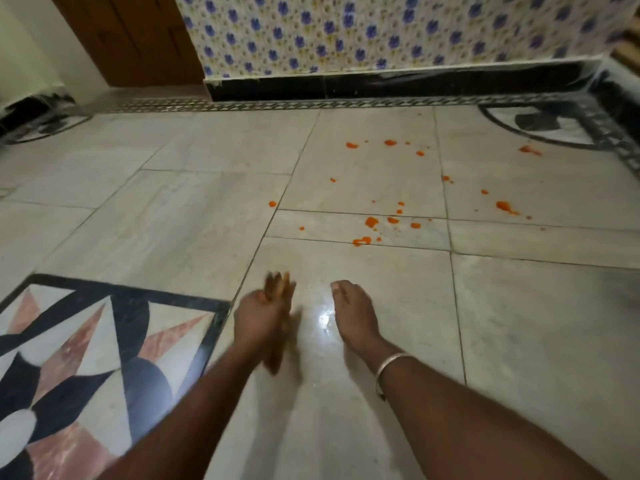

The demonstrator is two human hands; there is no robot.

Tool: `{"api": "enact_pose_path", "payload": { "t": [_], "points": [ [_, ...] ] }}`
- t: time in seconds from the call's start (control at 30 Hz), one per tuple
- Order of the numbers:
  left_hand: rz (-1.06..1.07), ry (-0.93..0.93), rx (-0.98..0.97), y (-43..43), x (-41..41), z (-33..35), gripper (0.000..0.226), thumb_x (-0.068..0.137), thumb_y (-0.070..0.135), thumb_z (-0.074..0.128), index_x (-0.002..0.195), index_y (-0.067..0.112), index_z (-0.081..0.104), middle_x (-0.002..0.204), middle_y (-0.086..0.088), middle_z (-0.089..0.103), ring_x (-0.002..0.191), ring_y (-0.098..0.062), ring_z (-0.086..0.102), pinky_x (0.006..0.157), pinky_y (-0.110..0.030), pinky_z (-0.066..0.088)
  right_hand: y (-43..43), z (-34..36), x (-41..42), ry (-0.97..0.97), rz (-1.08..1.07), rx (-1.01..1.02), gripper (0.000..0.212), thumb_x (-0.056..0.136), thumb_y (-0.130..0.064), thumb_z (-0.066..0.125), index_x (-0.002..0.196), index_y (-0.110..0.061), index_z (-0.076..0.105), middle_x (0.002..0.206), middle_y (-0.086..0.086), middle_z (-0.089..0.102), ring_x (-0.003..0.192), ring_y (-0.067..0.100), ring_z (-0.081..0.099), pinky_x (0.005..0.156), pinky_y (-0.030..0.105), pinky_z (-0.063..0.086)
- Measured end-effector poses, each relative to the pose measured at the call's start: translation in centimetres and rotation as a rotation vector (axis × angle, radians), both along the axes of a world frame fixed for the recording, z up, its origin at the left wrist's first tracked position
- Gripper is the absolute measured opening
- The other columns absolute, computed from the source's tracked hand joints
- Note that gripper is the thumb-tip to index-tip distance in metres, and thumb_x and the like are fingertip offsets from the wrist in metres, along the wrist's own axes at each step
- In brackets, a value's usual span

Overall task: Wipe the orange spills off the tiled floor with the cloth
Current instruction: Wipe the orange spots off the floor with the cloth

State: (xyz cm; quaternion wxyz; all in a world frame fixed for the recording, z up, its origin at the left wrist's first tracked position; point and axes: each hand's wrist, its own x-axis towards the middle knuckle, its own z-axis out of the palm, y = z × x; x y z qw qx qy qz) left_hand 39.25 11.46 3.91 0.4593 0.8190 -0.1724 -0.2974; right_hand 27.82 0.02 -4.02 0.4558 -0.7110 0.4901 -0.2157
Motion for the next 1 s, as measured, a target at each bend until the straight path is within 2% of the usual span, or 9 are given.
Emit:
{"api": "enact_pose_path", "payload": {
  "t": [0.1,0.2,0.3,0.4,0.47,0.57,0.67,0.77,1.0],
  "points": [
    [0.044,0.469,-0.272,-4.0,1.3,4.0,0.02,0.102,0.019,0.052,0.109,0.007,0.067,0.096,-0.016,0.079,0.088,-0.029,0.077,0.075,-0.04,0.061,-1.2,4.3,1.6,-0.404,-0.017,0.756,0.055,0.1,-0.061,0.044,0.118,-0.014,0.069,0.116,0.011,0.071,0.094,0.026,0.066,0.083,0.036,0.054],
    [-0.049,0.547,-0.417,-7.0,1.8,6.7,0.034,0.099,0.019,0.044,0.118,0.002,0.067,0.116,-0.026,0.072,0.109,-0.042,0.07,0.098,-0.057,0.055,-3.4,8.3,2.4,-0.604,0.092,0.976,0.069,0.095,-0.07,0.046,0.13,-0.013,0.062,0.121,0.015,0.071,0.104,0.033,0.07,0.091,0.046,0.058],
    [-0.191,0.488,-0.423,-10.2,2.3,9.2,0.027,0.101,0.025,0.053,0.113,0.008,0.071,0.109,-0.018,0.076,0.104,-0.035,0.073,0.098,-0.054,0.057,-6.5,11.1,2.7,-0.632,0.063,0.81,0.05,0.097,-0.045,0.063,0.136,-0.016,0.051,0.129,0.013,0.066,0.108,0.03,0.067,0.084,0.044,0.06],
    [-0.275,0.27,-0.186,-13.6,3.3,10.9,0.041,0.091,0.031,0.077,0.123,0.008,0.068,0.113,-0.014,0.078,0.102,-0.031,0.076,0.081,-0.046,0.064,-10.0,12.7,3.0,-0.628,-0.115,0.648,0.048,0.093,-0.029,0.072,0.13,-0.021,0.043,0.126,0.008,0.061,0.106,0.027,0.064,0.081,0.042,0.059],
    [-0.315,0.16,-0.063,-16.3,4.3,11.4,0.048,0.086,0.016,0.082,0.127,-0.002,0.065,0.114,-0.018,0.076,0.1,-0.033,0.076,0.077,-0.042,0.064,-12.2,13.3,3.1,-0.615,-0.215,0.586,0.048,0.09,-0.029,0.075,0.123,-0.027,0.04,0.123,0.007,0.056,0.108,0.029,0.061,0.093,0.048,0.057],
    [-0.41,0.026,0.039,-21.7,4.8,13.2,0.029,0.091,0.005,0.074,0.117,-0.002,0.064,0.11,-0.018,0.073,0.1,-0.032,0.073,0.083,-0.041,0.062,-16.1,14.2,3.2,-0.632,-0.308,0.542,0.045,0.09,-0.029,0.075,0.119,-0.027,0.04,0.124,0.008,0.057,0.11,0.031,0.06,0.098,0.051,0.055],
    [-0.486,-0.103,0.116,-27.1,5.0,15.8,0.021,0.097,0.012,0.069,0.115,0.002,0.064,0.111,-0.019,0.071,0.104,-0.034,0.071,0.095,-0.048,0.061,-20.0,15.7,3.4,-0.625,-0.373,0.508,0.045,0.089,-0.032,0.076,0.119,-0.026,0.042,0.125,0.009,0.059,0.111,0.032,0.061,0.099,0.05,0.054],
    [-0.555,-0.273,0.221,-29.9,4.6,19.1,0.024,0.103,0.022,0.061,0.12,0.006,0.063,0.11,-0.017,0.07,0.101,-0.03,0.071,0.091,-0.045,0.062,-22.4,18.5,3.4,-0.594,-0.354,0.455,0.045,0.088,-0.032,0.077,0.116,-0.026,0.041,0.127,0.009,0.06,0.113,0.032,0.061,0.102,0.052,0.052],
    [-0.691,-0.318,0.272,-31.7,5.0,21.8,0.034,0.102,0.027,0.062,0.132,0.012,0.06,0.115,-0.012,0.07,0.104,-0.028,0.07,0.092,-0.046,0.061,-24.9,21.6,2.3,-0.478,-0.248,0.336,0.068,0.086,-0.029,0.08,0.141,-0.018,0.041,0.121,-0.002,0.05,0.108,0.02,0.054,0.102,0.042,0.051]
  ]
}}
